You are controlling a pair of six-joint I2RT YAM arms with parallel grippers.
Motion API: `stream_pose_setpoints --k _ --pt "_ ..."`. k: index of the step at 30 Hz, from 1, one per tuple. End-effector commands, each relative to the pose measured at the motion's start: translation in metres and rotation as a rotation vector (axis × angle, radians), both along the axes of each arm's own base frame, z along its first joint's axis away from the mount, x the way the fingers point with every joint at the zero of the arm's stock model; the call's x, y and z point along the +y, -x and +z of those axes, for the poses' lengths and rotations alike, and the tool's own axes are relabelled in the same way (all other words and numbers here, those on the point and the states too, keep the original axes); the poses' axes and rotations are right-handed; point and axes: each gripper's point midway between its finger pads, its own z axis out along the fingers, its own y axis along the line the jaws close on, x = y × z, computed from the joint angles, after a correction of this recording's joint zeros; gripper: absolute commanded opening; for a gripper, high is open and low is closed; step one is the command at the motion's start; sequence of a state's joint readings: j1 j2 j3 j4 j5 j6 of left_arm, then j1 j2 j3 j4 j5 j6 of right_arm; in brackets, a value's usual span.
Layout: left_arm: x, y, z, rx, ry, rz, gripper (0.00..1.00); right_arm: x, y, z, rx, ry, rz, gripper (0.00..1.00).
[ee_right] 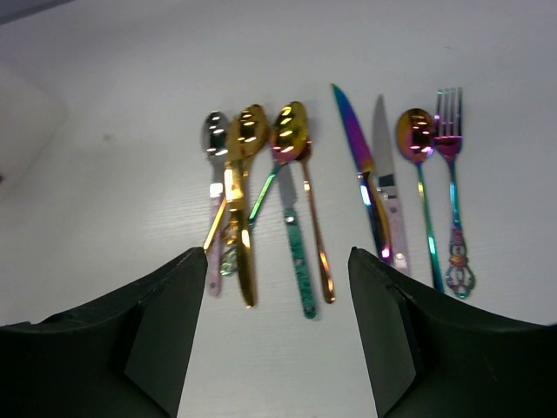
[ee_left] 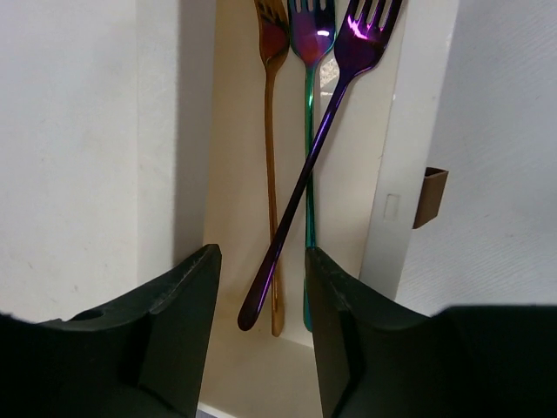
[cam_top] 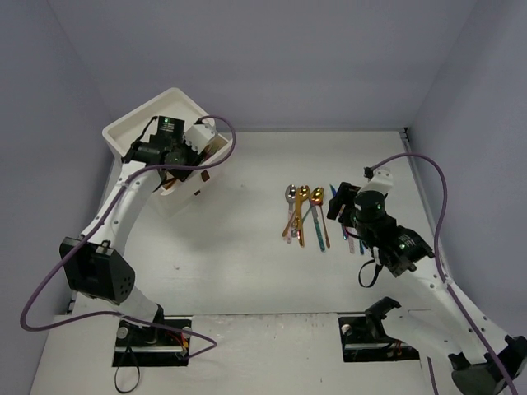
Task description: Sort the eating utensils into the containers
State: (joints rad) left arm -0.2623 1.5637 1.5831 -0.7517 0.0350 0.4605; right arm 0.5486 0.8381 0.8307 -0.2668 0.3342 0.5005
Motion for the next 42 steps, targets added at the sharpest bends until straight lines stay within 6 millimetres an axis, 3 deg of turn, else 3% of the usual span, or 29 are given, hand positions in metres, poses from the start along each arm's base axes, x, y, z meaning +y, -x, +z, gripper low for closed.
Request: stream_pose_setpoints --k 1,2,5,9,14,18,21,31,38,42 --pt "-0.016 0.007 0.097 -0.232 0.217 0.035 0.44 -0.038 -0.027 -0.016 0.050 0.080 -0.138 0.63" --pt "-0.018 0.011 0.107 -0.246 0.275 0.069 0.48 -0.056 -0.033 -0.024 0.082 0.105 -0.187 0.63" --pt "-0.023 0.032 0.135 -0.289 0.399 0.113 0.55 -0.077 -0.047 -0.036 0.118 0.102 -0.226 0.63" --pt "-0.030 0.067 0.144 -0.306 0.517 0.114 0.65 -0.107 -0.063 -0.065 0.201 0.093 -0.273 0.61" --pt "-0.028 0.104 0.116 -0.301 0.609 0.135 0.72 -0.118 -0.080 -0.108 0.307 0.061 -0.254 0.58" --pt "-0.023 0.132 0.071 -0.280 0.637 0.142 0.77 -0.137 -0.086 -0.136 0.383 0.060 -0.259 0.55" --pt "-0.020 0.148 0.057 -0.293 0.651 0.139 0.78 -0.142 -0.088 -0.155 0.428 0.059 -0.258 0.51" --pt "-0.019 0.162 0.016 -0.226 0.674 0.176 0.78 -0.142 -0.094 -0.188 0.487 0.058 -0.251 0.46" --pt "-0.023 0.162 0.017 -0.210 0.698 0.179 0.78 -0.149 -0.090 -0.205 0.526 0.081 -0.295 0.35" --pt "-0.028 0.164 0.023 -0.207 0.728 0.162 0.78 -0.152 -0.090 -0.208 0.533 0.086 -0.310 0.21"
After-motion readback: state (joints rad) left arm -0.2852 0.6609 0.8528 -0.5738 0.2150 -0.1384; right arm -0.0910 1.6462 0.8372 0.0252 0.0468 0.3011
